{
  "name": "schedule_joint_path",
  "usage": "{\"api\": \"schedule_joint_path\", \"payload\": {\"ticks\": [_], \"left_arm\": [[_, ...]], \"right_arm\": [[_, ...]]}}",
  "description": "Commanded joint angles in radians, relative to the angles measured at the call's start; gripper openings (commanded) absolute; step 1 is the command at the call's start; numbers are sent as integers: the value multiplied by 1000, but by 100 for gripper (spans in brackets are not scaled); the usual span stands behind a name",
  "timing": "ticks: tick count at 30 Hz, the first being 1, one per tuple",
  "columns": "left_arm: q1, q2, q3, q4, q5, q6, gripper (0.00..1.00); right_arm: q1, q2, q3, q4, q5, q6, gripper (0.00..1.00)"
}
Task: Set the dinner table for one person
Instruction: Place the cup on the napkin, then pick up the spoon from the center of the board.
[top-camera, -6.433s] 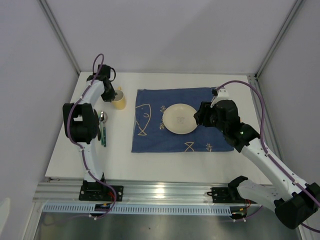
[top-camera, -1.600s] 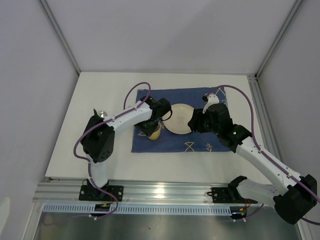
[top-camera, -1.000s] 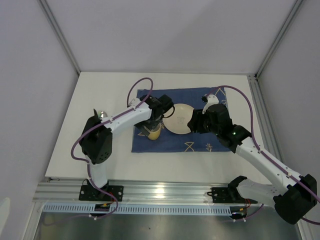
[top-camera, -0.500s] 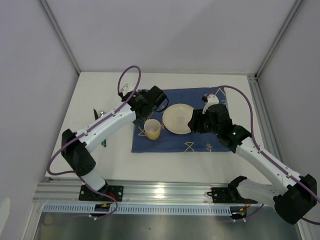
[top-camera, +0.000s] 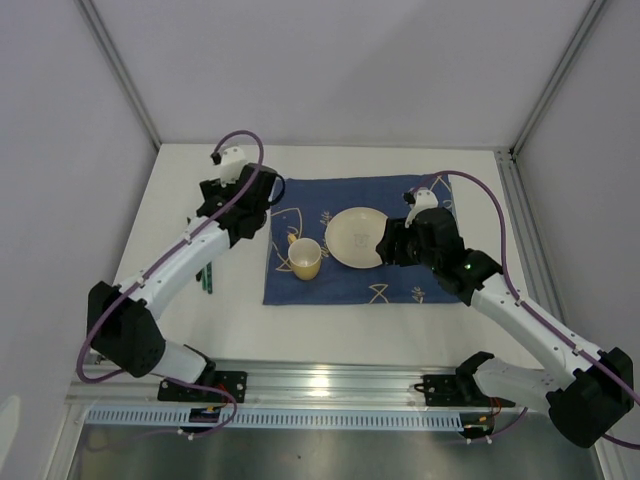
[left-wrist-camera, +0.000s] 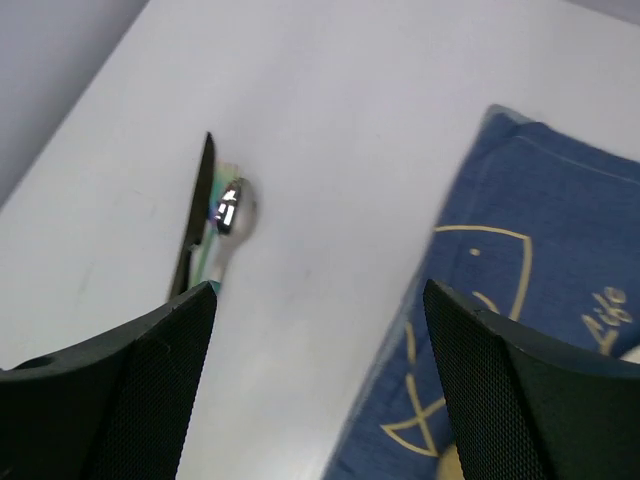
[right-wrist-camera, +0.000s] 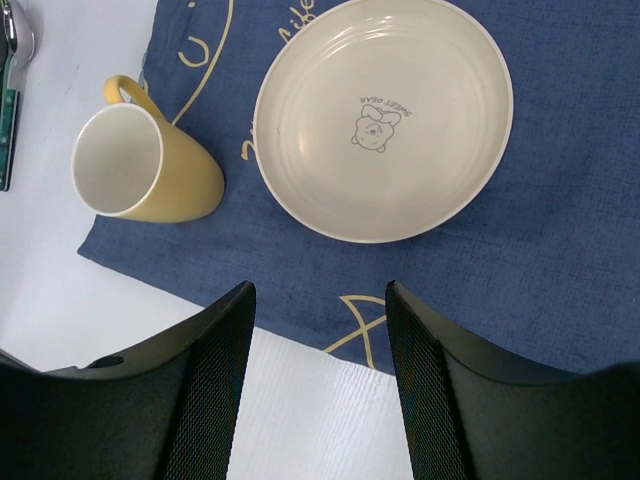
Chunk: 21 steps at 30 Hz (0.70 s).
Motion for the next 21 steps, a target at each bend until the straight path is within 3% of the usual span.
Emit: {"api": "schedule_joint_path", "payload": {"ticks": [1,9,16,21], "left_arm": [[100,-10,-12,62,105,223,88],[292,61,-63,73,601,283,87],[345,70,-95,88,724,222,86],[373,113,-80,61,708,232,86]], "right_arm": [[7,2,8,31,6,5,59],[7,-3,11,24,6,1,59],[7,-8,13,30,5,5,59],[7,-8,10,37,2,10,59]]}}
